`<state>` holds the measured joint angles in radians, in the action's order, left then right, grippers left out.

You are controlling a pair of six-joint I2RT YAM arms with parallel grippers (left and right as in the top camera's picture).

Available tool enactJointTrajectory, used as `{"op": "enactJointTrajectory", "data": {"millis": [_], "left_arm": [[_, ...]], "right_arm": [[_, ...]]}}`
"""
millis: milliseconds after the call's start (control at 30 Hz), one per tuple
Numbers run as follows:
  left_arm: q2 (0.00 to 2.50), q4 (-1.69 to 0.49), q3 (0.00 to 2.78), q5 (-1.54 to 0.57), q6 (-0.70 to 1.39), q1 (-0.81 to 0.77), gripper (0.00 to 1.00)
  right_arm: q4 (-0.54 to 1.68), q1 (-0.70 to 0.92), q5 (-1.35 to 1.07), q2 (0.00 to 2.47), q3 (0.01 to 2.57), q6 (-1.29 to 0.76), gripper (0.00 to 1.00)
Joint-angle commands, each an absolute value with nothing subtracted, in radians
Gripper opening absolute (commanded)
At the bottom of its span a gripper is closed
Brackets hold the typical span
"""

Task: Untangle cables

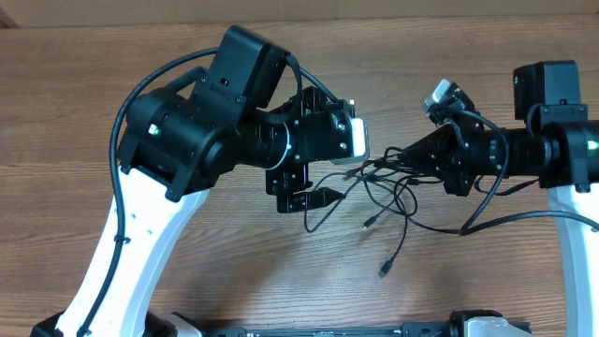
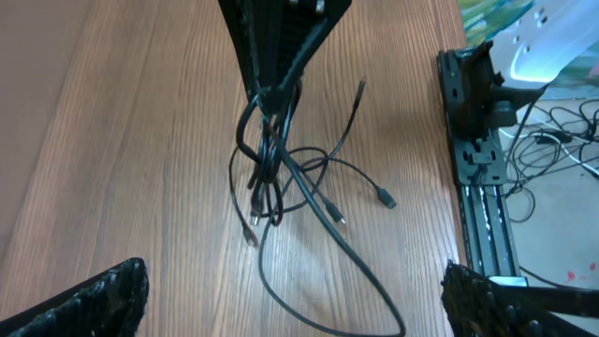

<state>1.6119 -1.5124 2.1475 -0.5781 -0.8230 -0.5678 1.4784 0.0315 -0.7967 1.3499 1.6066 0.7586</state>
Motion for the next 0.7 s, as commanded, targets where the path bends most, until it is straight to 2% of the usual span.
{"op": "enactJointTrajectory", "data": {"millis": [0, 333, 667], "left_arm": [[1.616, -1.518, 2.157, -0.566, -0.850, -0.569, 1.00], [1.625, -1.529, 2.156, -0.509, -0.849, -0.569, 1.00], [1.668, -1.522, 2.156, -0.499, -0.842, -0.569, 1.00]], "right_arm": [[1.461, 0.027, -0.892, 1.333, 1.639, 0.759, 0.04], [1.347, 0.026, -1.169, 1.333, 1.639, 0.759, 0.04], [1.263, 0.026, -1.306, 1.333, 1.639, 0.759, 0.04]]}}
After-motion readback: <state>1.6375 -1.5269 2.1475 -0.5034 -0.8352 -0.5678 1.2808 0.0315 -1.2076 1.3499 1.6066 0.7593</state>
